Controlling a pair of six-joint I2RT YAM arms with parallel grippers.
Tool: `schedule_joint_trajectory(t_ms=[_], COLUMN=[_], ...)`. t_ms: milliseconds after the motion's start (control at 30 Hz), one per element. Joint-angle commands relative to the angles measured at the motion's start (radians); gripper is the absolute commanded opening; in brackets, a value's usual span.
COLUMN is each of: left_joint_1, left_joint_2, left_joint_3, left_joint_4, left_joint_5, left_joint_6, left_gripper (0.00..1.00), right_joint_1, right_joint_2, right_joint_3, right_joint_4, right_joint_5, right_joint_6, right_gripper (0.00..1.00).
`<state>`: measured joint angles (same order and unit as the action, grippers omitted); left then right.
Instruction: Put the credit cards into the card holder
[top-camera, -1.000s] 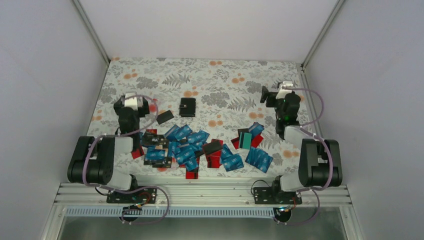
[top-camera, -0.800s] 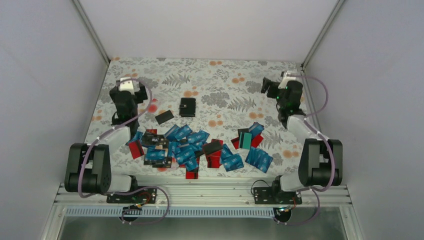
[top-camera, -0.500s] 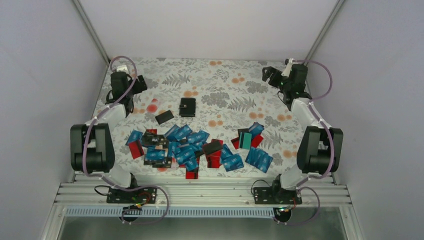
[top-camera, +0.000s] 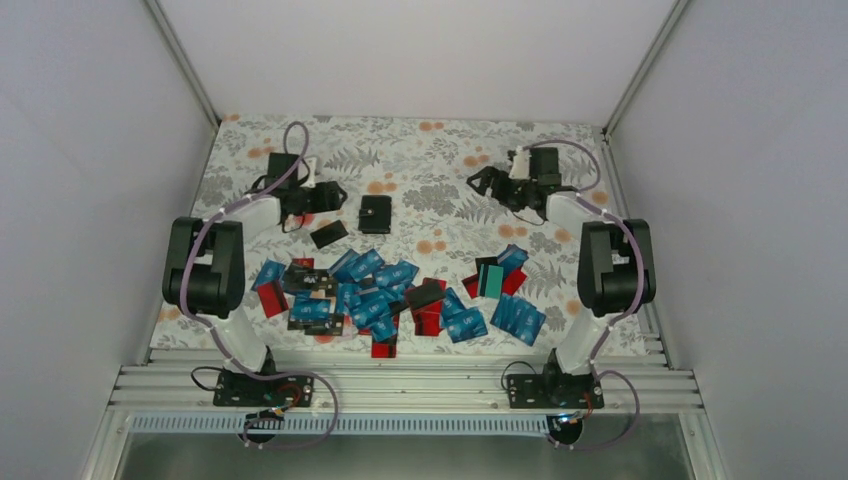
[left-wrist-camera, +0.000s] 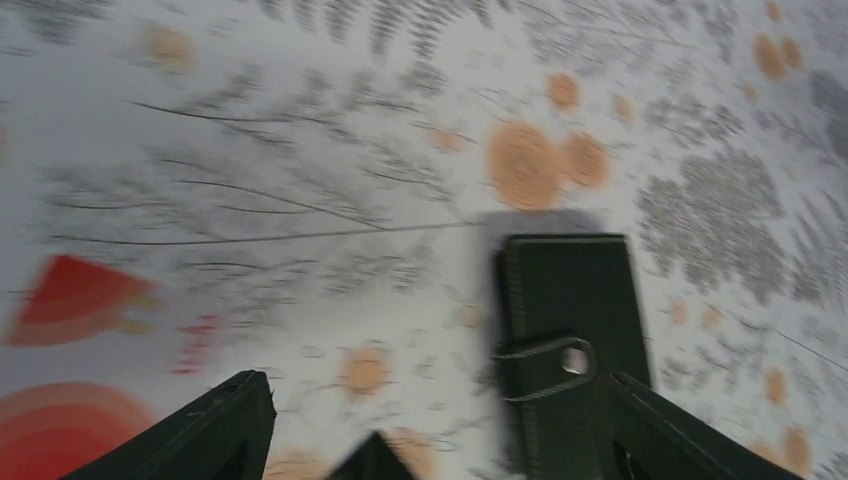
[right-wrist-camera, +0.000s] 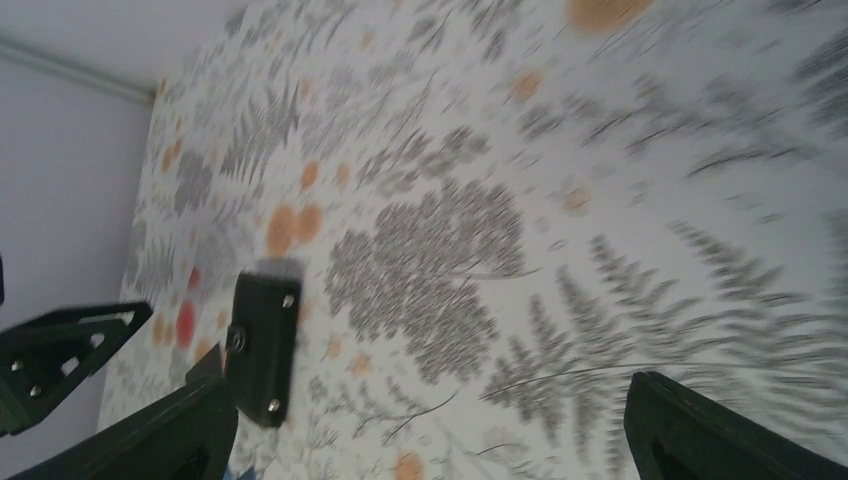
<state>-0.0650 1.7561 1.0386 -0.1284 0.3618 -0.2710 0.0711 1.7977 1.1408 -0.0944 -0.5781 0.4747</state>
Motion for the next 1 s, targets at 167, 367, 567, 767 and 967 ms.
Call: schedule_joint_trajectory(t_ms=[167,367,567,767,967], left_joint_1=[-0.117,-0.153,-0.193,-0.213,-0.220], left_joint_2=[0.076,0.096,0.132,0.165,0.165], left_joint_3=[0.047,0.004,0.004,0.010,-0.010], left_joint_4=[-0.068,-0.043,-0.046,-0.075,-0.042], left_joint_5=[0.095,0.090,0.058,-0.019,-0.032], left_joint_6=[-0.024,-0.049,-0.096,-0.131,-0.159], left_gripper=[0.63,0.55,0.45,0.38,0.17], right_joint_1=[0.138,0.154,0.160,0.160,0.161], right_joint_2=[0.039,0.040,0.040,0.032,0.024], right_joint_3=[0.025,0.017,0.007,0.002,-0.005], right_joint_4=[-0.013,-0.016,-0.015,-0.030,-0.026], right_joint_5=[-0.065,-0.078,-0.080,-0.070,-0.080], right_joint_6=[0.018,0.009,0.002,-0.012,-0.009], right_gripper=[0.96,0.95,0.93,0.92,0.90])
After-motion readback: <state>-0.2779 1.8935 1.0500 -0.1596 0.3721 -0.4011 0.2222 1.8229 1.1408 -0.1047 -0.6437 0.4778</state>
